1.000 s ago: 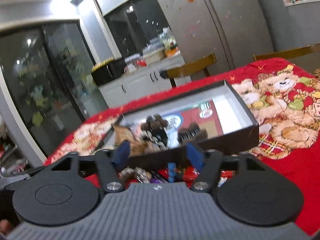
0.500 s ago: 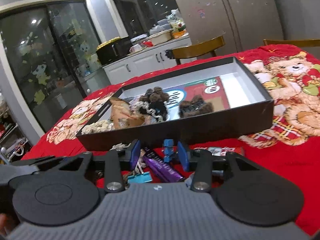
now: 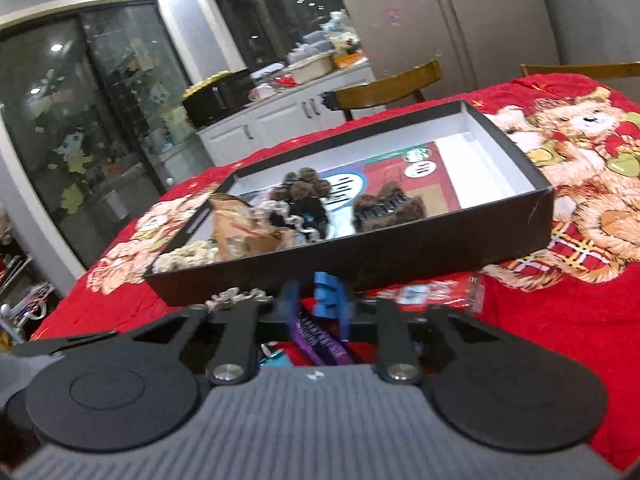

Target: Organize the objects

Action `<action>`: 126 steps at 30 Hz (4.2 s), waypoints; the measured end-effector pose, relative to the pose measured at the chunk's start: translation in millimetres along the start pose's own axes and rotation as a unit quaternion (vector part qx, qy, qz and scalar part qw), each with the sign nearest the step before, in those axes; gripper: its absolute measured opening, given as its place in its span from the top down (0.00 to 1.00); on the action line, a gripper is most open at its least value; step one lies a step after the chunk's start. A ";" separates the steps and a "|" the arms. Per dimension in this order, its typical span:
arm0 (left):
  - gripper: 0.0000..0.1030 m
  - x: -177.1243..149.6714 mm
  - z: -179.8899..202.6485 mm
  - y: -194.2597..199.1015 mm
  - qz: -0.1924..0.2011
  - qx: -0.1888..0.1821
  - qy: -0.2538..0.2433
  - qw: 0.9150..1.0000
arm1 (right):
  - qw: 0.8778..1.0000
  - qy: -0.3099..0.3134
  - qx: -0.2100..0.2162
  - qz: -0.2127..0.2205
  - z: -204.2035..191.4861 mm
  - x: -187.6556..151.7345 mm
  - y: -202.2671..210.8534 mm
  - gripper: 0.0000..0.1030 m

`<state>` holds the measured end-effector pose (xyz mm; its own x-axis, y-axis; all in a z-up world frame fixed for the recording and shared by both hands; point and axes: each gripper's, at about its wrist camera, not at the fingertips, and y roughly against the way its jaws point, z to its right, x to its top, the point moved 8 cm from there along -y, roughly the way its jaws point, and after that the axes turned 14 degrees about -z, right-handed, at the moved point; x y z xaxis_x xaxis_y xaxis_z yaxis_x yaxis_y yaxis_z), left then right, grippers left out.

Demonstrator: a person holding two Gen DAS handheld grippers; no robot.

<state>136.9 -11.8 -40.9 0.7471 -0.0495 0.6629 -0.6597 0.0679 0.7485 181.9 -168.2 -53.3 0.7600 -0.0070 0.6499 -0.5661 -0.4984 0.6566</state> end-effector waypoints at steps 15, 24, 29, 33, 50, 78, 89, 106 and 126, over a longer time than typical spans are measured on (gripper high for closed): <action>0.89 0.3 -16.3 14.0 0.033 0.030 0.042 0.998 | 0.999 -0.006 0.001 0.033 3.7 -1.3 16.2 0.92; 0.89 0.8 -13.1 25.4 0.062 0.051 0.031 0.996 | 0.999 -0.005 0.002 0.040 2.5 -1.7 19.9 0.93; 0.90 1.3 -11.4 34.5 0.088 0.062 0.026 0.994 | 0.999 -0.014 0.003 0.042 6.1 -1.0 21.9 0.93; 0.91 1.3 -8.2 41.6 0.106 0.074 0.018 0.991 | 0.999 -0.028 0.014 0.041 10.3 -0.1 25.6 0.93; 0.93 0.2 -10.2 42.3 0.086 0.071 0.016 0.994 | 0.998 -0.043 0.024 0.050 10.3 3.8 36.6 0.93; 0.86 -3.8 -25.0 11.4 0.007 0.079 0.036 0.996 | 0.998 -0.048 0.030 0.016 11.6 -3.6 27.1 0.93; 0.86 4.9 -30.7 25.7 0.042 0.098 0.043 0.993 | 0.998 -0.044 0.046 0.028 5.8 -3.2 33.5 0.93; 0.86 28.0 -40.7 72.9 0.105 0.071 0.069 0.990 | 0.994 -0.055 0.066 0.073 -4.9 14.3 60.5 0.93; 0.86 135.8 -36.4 106.9 0.148 0.069 0.071 0.984 | 0.991 -0.048 0.045 0.115 -24.9 123.5 73.5 0.93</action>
<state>170.8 25.0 128.4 0.5176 0.0923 0.8506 -0.8480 -0.0773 0.5244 226.2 -184.1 84.8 0.6432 -0.2102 0.7363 -0.7010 -0.5485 0.4558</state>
